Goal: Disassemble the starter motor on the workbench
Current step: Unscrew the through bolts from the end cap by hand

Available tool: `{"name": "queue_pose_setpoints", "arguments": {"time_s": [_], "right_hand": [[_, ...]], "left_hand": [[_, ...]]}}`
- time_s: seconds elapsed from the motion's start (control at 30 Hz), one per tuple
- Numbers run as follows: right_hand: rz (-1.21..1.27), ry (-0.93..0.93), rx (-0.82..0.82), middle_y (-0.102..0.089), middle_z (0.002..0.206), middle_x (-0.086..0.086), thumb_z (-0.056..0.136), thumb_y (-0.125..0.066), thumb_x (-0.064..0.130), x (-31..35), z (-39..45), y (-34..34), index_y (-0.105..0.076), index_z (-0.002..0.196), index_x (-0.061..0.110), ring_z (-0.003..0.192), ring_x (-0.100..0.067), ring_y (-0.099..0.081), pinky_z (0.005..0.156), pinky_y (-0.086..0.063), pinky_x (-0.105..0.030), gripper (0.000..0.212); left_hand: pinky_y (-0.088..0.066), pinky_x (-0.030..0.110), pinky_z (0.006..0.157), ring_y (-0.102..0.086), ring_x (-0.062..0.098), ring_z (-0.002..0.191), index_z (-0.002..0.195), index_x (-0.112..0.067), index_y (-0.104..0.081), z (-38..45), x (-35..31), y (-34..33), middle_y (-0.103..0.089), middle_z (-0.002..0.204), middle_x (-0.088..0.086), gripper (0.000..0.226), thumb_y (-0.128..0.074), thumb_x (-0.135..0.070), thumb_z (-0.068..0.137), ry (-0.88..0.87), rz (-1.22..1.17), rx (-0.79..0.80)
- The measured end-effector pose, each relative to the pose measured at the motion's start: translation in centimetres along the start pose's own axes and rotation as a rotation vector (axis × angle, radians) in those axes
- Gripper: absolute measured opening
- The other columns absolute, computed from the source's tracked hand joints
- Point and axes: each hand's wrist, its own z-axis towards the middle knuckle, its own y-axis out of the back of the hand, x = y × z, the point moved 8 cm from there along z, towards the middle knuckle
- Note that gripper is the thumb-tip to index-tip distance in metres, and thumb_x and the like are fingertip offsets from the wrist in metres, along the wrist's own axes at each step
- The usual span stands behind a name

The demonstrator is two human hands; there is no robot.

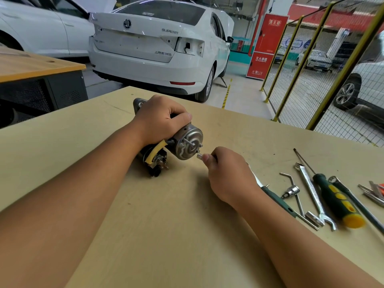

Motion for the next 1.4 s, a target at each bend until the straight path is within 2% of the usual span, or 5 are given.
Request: {"name": "queue_pose_setpoints", "arguments": {"time_s": [0.53,0.67,0.93,1.23,1.4], "right_hand": [[0.135,0.020,-0.002,-0.061,0.079,0.001,0.105,-0.043,0.046,-0.5,0.4,0.2,-0.055,0.082,0.024,0.071,-0.015,-0.053,0.059,-0.039,-0.032,0.034],[0.044,0.082,0.072,-0.065,0.081,-0.001,0.106,-0.039,0.045,0.0,0.1,-0.2,-0.061,0.090,0.021,0.078,-0.021,-0.060,0.072,-0.049,-0.034,0.036],[-0.034,0.080,0.035,-0.061,0.088,-0.002,0.107,-0.037,0.043,0.6,-0.2,-0.3,-0.063,0.095,0.018,0.081,-0.024,-0.057,0.070,-0.046,-0.036,0.038],[0.046,0.072,-0.008,-0.062,0.079,0.007,0.104,-0.043,0.046,0.1,-0.1,-0.1,-0.058,0.090,0.025,0.074,-0.012,-0.055,0.063,-0.041,-0.032,0.030],[0.109,0.085,-0.044,-0.064,0.081,0.011,0.101,-0.050,0.049,-0.1,0.0,-0.1,-0.058,0.096,0.033,0.079,-0.008,-0.058,0.072,-0.049,-0.036,0.019]], "left_hand": [[-0.057,0.050,0.074,-0.069,0.026,0.076,0.080,-0.012,-0.080,-0.1,-0.1,-0.1,-0.073,0.072,0.006,0.043,-0.052,-0.043,0.091,0.007,0.003,0.006],[-0.057,0.051,0.074,-0.069,0.024,0.076,0.082,-0.014,-0.081,-0.1,0.0,0.0,-0.074,0.073,0.004,0.043,-0.052,-0.045,0.090,0.012,-0.001,0.006],[-0.057,0.051,0.074,-0.069,0.027,0.076,0.080,-0.012,-0.080,-0.1,0.1,0.0,-0.074,0.074,0.007,0.048,-0.050,-0.048,0.088,0.011,-0.006,0.005],[-0.056,0.051,0.075,-0.069,0.029,0.078,0.080,-0.012,-0.080,0.0,0.2,-0.1,-0.073,0.074,0.009,0.043,-0.053,-0.043,0.090,0.021,0.006,0.005],[-0.057,0.051,0.075,-0.069,0.027,0.077,0.080,-0.013,-0.080,0.0,0.2,-0.1,-0.074,0.073,0.006,0.042,-0.052,-0.043,0.090,0.013,0.008,-0.001]]}}
